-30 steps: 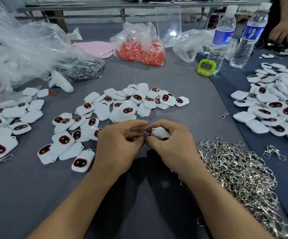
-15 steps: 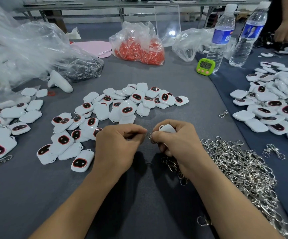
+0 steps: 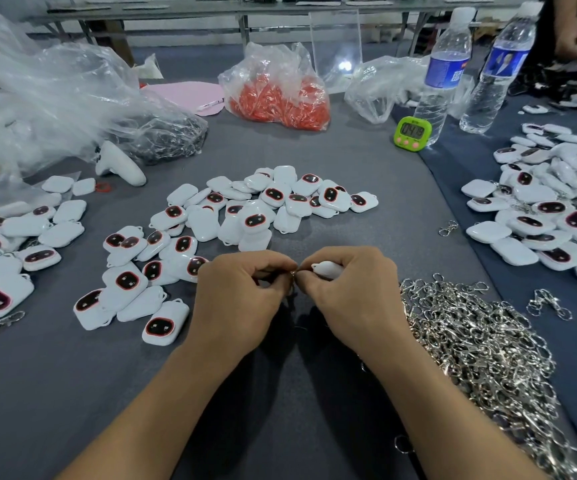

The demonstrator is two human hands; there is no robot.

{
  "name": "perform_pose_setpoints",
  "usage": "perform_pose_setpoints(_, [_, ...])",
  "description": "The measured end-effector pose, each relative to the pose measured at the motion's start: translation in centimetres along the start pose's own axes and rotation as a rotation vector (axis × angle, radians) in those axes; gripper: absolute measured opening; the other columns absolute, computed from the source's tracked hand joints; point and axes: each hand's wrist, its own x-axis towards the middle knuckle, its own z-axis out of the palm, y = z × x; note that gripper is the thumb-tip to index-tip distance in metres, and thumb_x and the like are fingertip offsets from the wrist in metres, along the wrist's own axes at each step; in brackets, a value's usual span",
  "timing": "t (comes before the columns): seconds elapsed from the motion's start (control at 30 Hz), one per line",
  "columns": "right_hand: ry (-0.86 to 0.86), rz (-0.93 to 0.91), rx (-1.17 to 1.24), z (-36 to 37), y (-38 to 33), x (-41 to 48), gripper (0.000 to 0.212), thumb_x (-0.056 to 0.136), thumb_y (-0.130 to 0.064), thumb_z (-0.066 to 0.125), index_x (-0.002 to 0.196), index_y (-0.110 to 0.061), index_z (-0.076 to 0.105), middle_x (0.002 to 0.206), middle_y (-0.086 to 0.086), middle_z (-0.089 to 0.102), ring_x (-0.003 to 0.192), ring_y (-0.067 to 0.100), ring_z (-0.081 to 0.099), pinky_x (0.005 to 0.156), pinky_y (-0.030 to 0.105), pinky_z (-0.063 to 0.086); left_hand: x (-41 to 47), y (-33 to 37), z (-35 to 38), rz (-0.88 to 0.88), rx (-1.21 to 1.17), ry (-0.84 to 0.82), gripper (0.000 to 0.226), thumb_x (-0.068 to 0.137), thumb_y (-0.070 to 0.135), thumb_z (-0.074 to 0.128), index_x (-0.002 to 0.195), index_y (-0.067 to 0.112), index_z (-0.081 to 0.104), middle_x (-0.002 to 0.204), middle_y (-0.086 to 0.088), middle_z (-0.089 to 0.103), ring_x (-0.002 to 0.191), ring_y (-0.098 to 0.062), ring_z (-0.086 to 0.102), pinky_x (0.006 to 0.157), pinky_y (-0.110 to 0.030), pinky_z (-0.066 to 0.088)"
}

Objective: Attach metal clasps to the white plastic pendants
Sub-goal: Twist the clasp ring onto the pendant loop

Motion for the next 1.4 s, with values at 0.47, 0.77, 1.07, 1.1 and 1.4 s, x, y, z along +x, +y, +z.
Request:
perform_pose_setpoints(0.47, [0.041,0.091,0.241,0.0,0.7,0.7,0.013,0.078,-0.021,0.078,0.072,-0.033,0.076,0.062,-0.012,0.069,0.055,-0.001,0.057,0.055,0.017,0.045,0.2,0.1,0.2,-0.137,-0.223,-0.088,0.025,0.079,0.011,0.08,0.081,0.036,0.08,0.075,0.016,0.076,0.071,-0.001,0.073,0.066,-0.012,0.052])
perform_pose_setpoints(0.77, [-0.079,0.156,0.306,0.1,0.9,0.8,0.012,0.083,-0.018,0.076,0.075,-0.027,0.076,0.062,-0.007,0.066,0.055,0.007,0.052,0.055,0.028,0.046,0.6,0.2,-0.1,-0.222,-0.312,-0.129,0.02,0.08,0.003,0.077,0.075,0.022,0.08,0.068,0.004,0.075,0.061,-0.004,0.066,0.061,-0.017,0.051])
perform_pose_setpoints(1.07, [-0.163,0.167,0.393,0.0,0.5,0.8,0.018,0.088,-0.011,0.074,0.073,-0.021,0.074,0.063,0.001,0.061,0.058,0.017,0.048,0.055,0.034,0.04,0.6,0.9,-0.5,-0.28,-0.389,-0.147,0.022,0.079,-0.004,0.074,0.073,0.016,0.08,0.067,-0.005,0.074,0.059,-0.008,0.064,0.061,-0.018,0.053])
perform_pose_setpoints(1.1, [-0.178,0.161,0.405,-0.1,0.4,0.8,0.02,0.088,-0.01,0.074,0.072,-0.021,0.074,0.062,0.001,0.06,0.058,0.016,0.047,0.053,0.032,0.039,0.6,0.9,-0.6,-0.279,-0.388,-0.155,0.022,0.078,-0.005,0.073,0.073,0.015,0.08,0.067,-0.007,0.073,0.058,-0.009,0.063,0.06,-0.019,0.052])
perform_pose_setpoints(1.4, [-0.25,0.131,0.439,-0.2,0.3,0.7,0.018,0.086,-0.008,0.071,0.076,-0.022,0.074,0.065,0.001,0.065,0.058,0.012,0.053,0.051,0.023,0.042,0.4,0.8,-0.5,-0.264,-0.332,-0.053,0.01,0.068,0.012,0.068,0.062,0.017,0.074,0.054,0.003,0.062,0.051,-0.007,0.053,0.052,-0.017,0.044])
